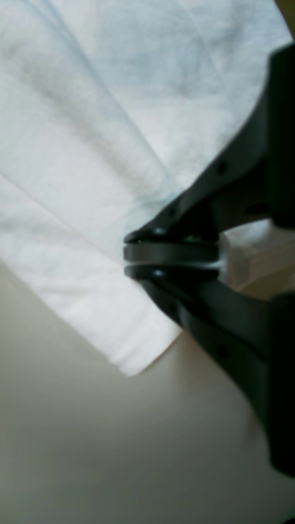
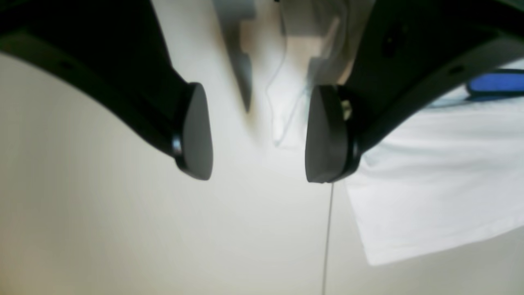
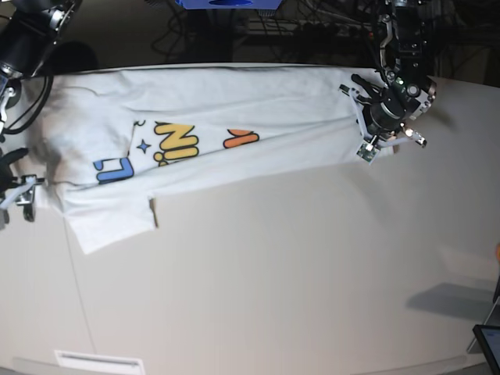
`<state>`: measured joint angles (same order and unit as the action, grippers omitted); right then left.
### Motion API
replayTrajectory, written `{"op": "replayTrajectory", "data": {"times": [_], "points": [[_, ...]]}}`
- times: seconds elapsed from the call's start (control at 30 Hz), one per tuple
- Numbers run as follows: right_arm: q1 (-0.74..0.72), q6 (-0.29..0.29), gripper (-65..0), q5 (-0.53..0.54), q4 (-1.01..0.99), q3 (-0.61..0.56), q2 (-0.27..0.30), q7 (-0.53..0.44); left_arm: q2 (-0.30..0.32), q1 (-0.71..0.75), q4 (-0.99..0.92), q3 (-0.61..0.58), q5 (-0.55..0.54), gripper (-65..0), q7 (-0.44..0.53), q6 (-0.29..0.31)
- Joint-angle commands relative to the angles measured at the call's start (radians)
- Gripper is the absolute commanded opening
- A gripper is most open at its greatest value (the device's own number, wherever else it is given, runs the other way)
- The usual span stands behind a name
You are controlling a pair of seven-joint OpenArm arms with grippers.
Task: Fold the T-shirt properly
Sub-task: 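Hold the left gripper's edge while the right gripper tugs the hem corner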
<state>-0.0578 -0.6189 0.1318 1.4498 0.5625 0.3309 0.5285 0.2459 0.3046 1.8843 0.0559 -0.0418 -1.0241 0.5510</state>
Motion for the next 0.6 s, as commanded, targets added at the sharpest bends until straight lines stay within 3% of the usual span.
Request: {"op": "replayTrajectory", "data": {"times": [0.0,0.27,0.57], "points": [[-0.021,0.003,-30.2,0.010,0.024,-0.022,0.021,0.008,0.010,-0.002,0.008,0.003,0.006,-65.0,-0.003,-0.001],[-0.149,0.001,-30.0,0.010,-0.022,-0.272,0.029,0.043,0.010,-0.005,0.008,0.008,0.006,-65.0,-0.003,-0.001],[-0.333,0.003,-29.6,0.010,-0.338,-0.299,0.049,0.040,0.010,-0.005,0.008,0.015,0.004,-65.0,-0.003,-0.001]]}}
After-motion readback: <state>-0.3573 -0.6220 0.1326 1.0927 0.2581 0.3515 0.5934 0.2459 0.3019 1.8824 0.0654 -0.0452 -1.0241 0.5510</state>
